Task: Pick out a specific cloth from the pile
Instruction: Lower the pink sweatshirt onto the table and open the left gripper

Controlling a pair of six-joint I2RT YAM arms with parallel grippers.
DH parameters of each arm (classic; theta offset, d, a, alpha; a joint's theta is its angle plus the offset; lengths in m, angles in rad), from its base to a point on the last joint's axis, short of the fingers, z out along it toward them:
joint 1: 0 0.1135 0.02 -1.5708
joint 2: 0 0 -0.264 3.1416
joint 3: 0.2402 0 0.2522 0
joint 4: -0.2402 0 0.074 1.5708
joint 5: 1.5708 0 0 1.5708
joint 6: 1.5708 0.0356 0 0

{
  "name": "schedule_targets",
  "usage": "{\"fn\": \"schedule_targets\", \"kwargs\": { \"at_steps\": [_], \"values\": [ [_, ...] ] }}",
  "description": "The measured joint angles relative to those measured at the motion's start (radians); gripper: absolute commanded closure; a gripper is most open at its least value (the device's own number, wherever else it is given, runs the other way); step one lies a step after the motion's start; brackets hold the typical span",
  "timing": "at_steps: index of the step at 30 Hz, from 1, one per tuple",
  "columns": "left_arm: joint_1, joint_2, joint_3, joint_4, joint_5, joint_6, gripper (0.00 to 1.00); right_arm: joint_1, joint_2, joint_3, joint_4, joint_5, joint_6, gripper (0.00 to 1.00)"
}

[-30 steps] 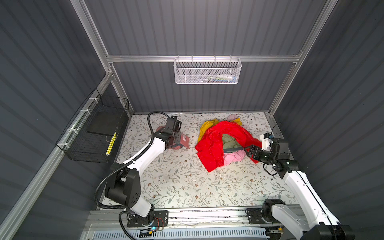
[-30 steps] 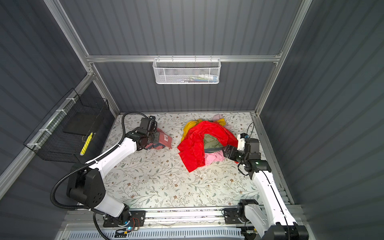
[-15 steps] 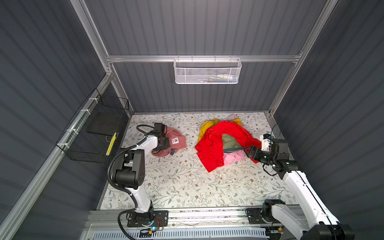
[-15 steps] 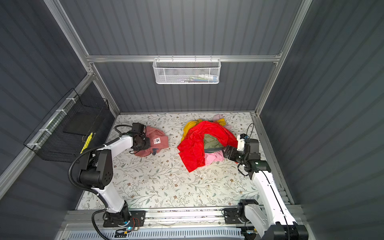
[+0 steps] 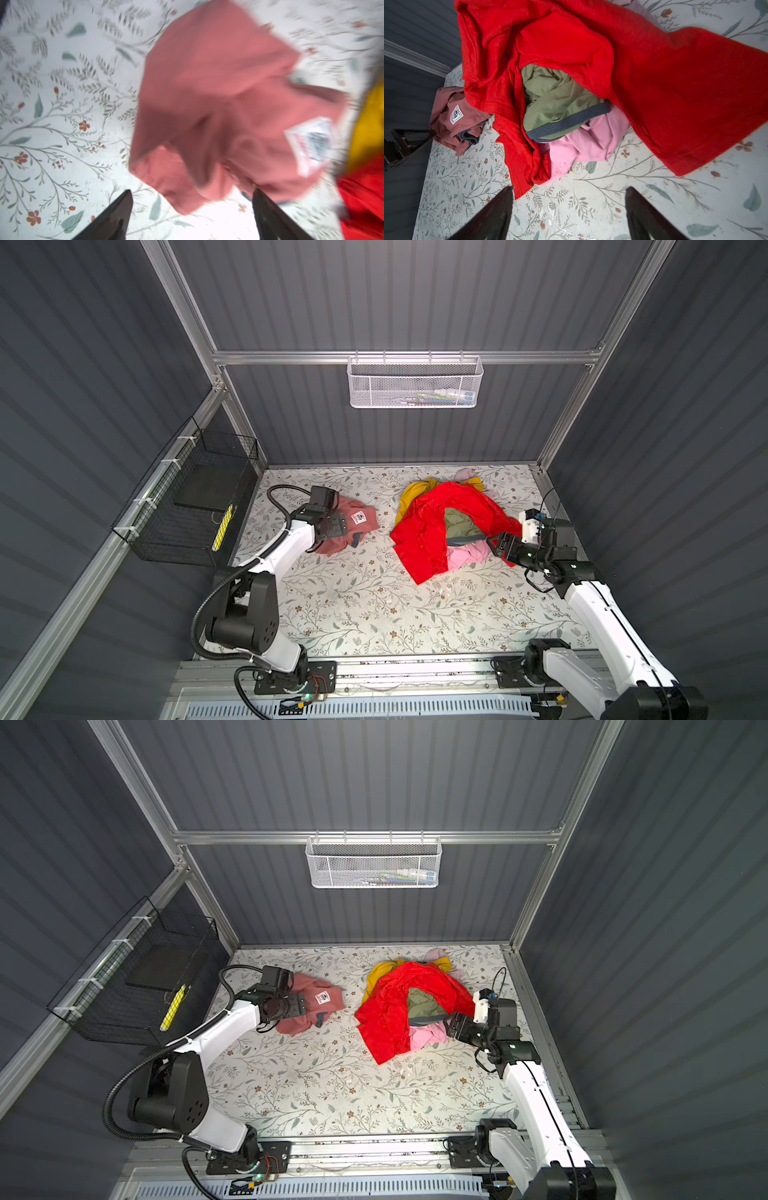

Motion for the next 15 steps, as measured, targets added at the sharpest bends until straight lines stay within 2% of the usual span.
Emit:
{"fn": "schedule_targets", "kwargs": {
  "at_steps": [3, 5, 15],
  "values": [
    [-0.065, -0.007, 0.001, 0.007, 0.004, 0.0, 0.12, 0.0, 0.008, -0.002, 0.0, 0.0, 0.0, 0.16],
    [-0.073, 0.022, 0.008, 0.005, 0.008, 0.002, 0.15, 0.0, 0.009, -0.002, 0.0, 0.0, 0.0, 0.16],
    [-0.048, 0.373, 0.18, 0.027, -0.008, 0.058, 0.23, 0.0, 0.024, -0.01, 0.04, 0.002, -0.018, 0.15]
  ]
}}
